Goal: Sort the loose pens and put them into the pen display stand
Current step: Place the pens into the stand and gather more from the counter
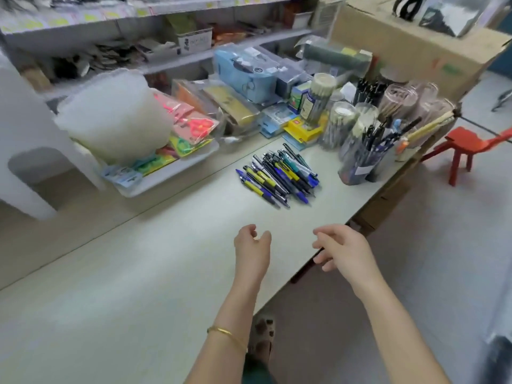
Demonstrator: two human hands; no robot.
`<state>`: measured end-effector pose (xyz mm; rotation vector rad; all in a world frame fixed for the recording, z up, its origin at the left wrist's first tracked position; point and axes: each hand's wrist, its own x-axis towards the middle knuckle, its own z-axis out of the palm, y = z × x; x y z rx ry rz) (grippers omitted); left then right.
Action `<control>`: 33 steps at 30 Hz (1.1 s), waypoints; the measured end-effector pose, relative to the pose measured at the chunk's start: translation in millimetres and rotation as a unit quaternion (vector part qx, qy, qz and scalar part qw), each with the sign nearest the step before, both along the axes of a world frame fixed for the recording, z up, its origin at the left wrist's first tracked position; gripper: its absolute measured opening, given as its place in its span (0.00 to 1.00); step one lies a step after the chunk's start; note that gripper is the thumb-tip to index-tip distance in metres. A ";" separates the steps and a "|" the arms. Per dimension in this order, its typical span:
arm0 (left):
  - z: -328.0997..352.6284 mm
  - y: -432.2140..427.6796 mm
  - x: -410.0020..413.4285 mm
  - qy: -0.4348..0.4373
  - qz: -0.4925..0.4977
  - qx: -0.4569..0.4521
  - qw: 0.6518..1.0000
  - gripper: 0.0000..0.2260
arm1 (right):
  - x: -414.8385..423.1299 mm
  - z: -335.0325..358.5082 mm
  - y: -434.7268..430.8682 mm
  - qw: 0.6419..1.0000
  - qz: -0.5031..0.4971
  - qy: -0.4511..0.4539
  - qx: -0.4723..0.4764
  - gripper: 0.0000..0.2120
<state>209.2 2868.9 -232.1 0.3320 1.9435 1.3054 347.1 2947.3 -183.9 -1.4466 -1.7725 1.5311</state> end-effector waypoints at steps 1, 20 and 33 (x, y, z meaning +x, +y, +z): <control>-5.0 21.8 -8.1 0.010 0.014 -0.016 1.000 0.22 | -5.7 -2.4 18.9 1.000 0.000 -0.007 -0.008 0.08; -53.1 190.7 -54.7 0.275 0.152 -0.235 0.920 0.41 | -141.5 -57.9 193.8 0.944 0.203 -0.146 0.217 0.12; -48.8 210.5 -57.9 0.262 0.178 -0.344 0.884 0.45 | -150.8 -66.6 226.2 0.940 0.263 -0.123 0.181 0.12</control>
